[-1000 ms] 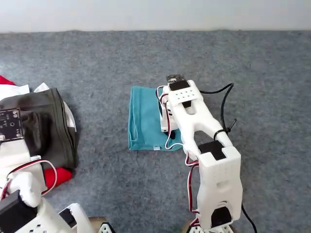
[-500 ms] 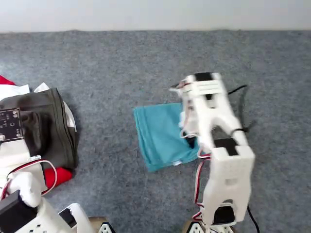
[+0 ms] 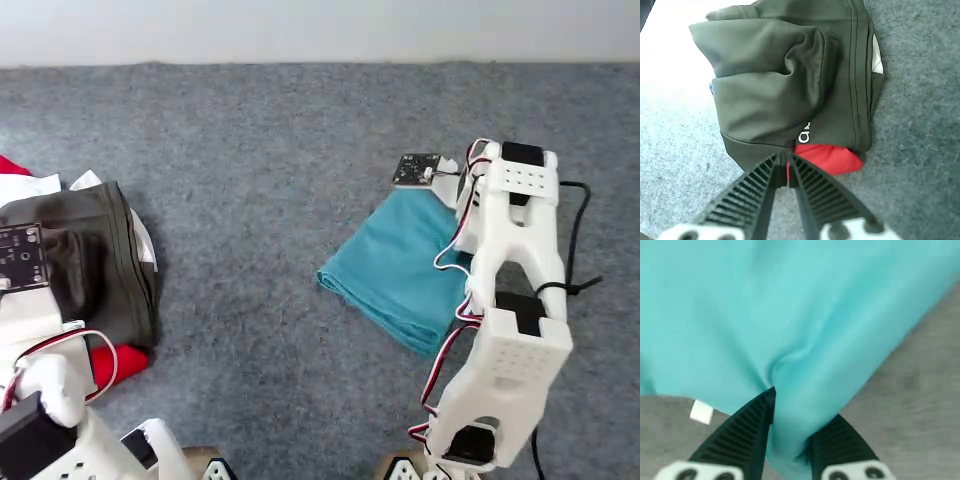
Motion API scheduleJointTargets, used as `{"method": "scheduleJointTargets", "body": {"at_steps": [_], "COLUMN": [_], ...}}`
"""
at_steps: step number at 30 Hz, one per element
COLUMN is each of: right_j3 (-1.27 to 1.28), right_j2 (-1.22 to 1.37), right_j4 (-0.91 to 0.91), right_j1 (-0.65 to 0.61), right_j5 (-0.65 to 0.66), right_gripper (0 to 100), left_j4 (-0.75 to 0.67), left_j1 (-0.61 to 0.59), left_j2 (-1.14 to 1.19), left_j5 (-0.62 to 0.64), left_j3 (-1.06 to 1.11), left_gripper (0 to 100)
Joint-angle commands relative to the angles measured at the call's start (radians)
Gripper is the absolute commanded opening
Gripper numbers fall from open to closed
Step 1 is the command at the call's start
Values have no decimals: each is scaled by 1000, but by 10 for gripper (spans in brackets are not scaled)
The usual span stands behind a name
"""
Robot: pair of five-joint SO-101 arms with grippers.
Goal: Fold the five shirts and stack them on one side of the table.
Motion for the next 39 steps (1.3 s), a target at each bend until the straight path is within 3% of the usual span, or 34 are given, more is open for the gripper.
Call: {"method": "scheduleJointTargets", "body": {"at_steps": [1,8,15,22,28,31,34,39], "right_j3": [-57,-58,-57,-21,68,68,64,64], "right_j2": [-107,-260,-344,-341,-283,-226,-180,-88], "right_j4": [-7,44,139,211,122,90,65,4], "right_j1": [-4,-1,-39,-150,-213,-214,-216,-214], "right_j5": [-6,-486,-861,-1560,-1777,-1844,-1896,-1923], "right_gripper": [64,330,347,349,356,447,548,559], "left_j4": [11,11,11,11,11,12,12,12], "left_j1": [-3,0,2,2,2,2,-2,-2], "left_j2": [-3,2,2,2,2,-2,-2,2], "left_j5": [-2,-2,-2,-2,-2,-2,-2,-2], "left_j3": [-7,-7,-7,-7,-7,-7,-7,-7], "left_gripper": [19,19,19,19,19,19,19,18]}}
